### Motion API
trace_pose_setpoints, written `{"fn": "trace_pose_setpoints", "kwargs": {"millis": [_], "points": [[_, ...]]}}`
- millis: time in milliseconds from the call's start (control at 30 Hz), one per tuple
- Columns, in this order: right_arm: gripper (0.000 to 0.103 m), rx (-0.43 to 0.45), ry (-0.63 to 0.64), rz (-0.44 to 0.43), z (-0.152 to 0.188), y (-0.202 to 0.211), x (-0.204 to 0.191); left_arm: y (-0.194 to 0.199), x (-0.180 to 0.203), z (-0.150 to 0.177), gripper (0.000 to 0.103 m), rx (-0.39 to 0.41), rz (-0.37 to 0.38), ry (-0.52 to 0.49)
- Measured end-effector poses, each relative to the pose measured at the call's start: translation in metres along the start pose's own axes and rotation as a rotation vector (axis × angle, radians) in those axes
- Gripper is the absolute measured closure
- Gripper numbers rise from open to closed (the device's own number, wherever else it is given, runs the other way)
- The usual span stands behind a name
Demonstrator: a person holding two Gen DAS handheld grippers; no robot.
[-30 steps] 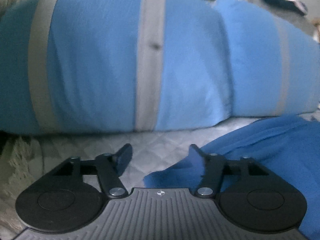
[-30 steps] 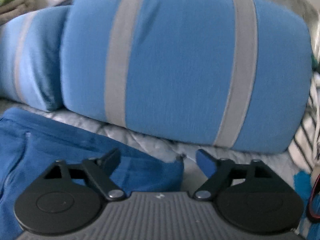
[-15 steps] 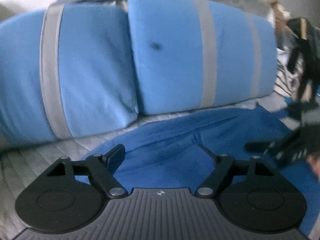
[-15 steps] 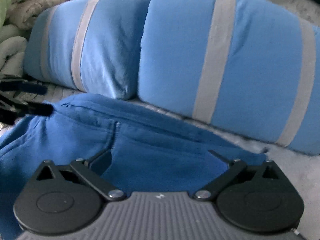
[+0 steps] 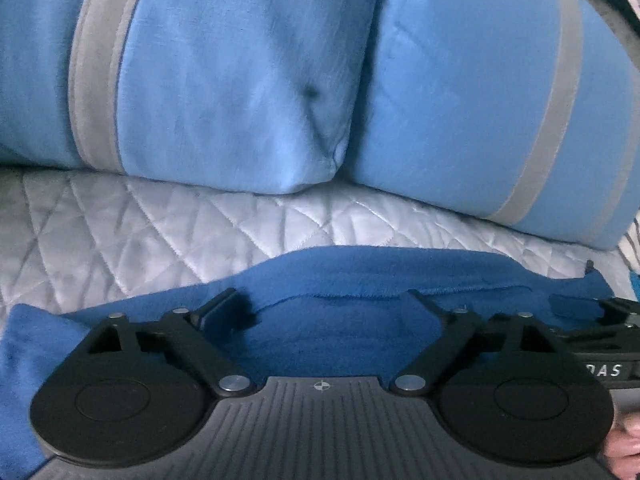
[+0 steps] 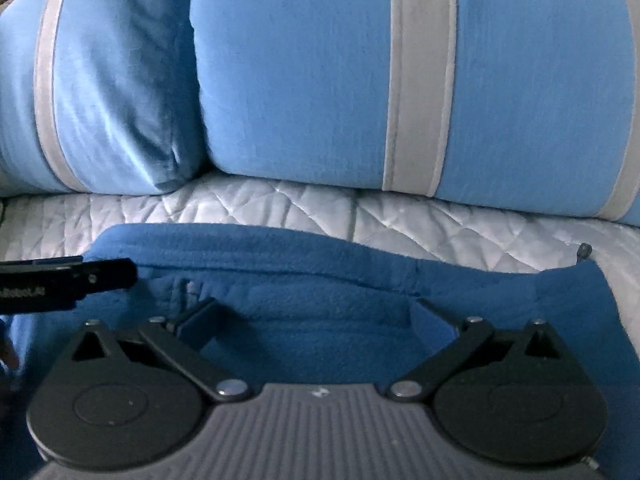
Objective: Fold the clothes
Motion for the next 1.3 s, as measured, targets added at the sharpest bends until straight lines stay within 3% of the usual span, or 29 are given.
{"fn": "trace_pose_setpoints", "kwargs": {"millis": [233, 433, 733, 867, 967, 1033, 1167, 1300], "points": [[0.000, 0.031, 0.018, 0.020, 0.002, 0.017, -0.005, 0.018, 0.005, -0.001, 0.006, 0.047, -0.018, -0.050], [0.000, 0.071, 0.086, 0.036, 0.016, 0.065, -0.006, 0.073, 0.003, -0.006, 0.006, 0.075, -0.034, -0.065], [0.000, 0.078, 0.082, 0.117, 0.057, 0.120, 0.014, 0.129, 0.002, 0.031, 0.006, 0.068, -0.053, -0.041], [0.000, 0.089, 0.045, 0.120, 0.073, 0.117, 0.027, 0.128, -0.007, 0.064, 0.006, 0.051, -0.081, -0.024], [0.000, 0.040, -0.051, 0.061, 0.091, 0.101, 0.038, 0.127, -0.020, 0.082, 0.006, 0.101, -0.053, -0.007], [0.000, 0.059, -0.075, 0.050, 0.100, 0.098, 0.040, 0.132, -0.024, 0.088, 0.006, 0.188, -0.005, 0.003], [0.000, 0.130, -0.044, 0.098, 0.110, 0.099, 0.032, 0.137, -0.036, 0.085, 0.006, 0.242, 0.074, 0.103], [0.000, 0.130, 0.000, 0.143, 0.109, 0.096, 0.026, 0.134, -0.029, 0.081, 0.006, 0.227, 0.032, 0.072]]}}
Point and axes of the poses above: each gripper's, at about its wrist camera, not at the fingertips, and y roughly against the way its jaws point, x to its right, z to its underside, the point moved 7 cm from there along -y, roughly the way its jaws point, and after that the axes turned 7 degrees about y, right-handed, at the moved point
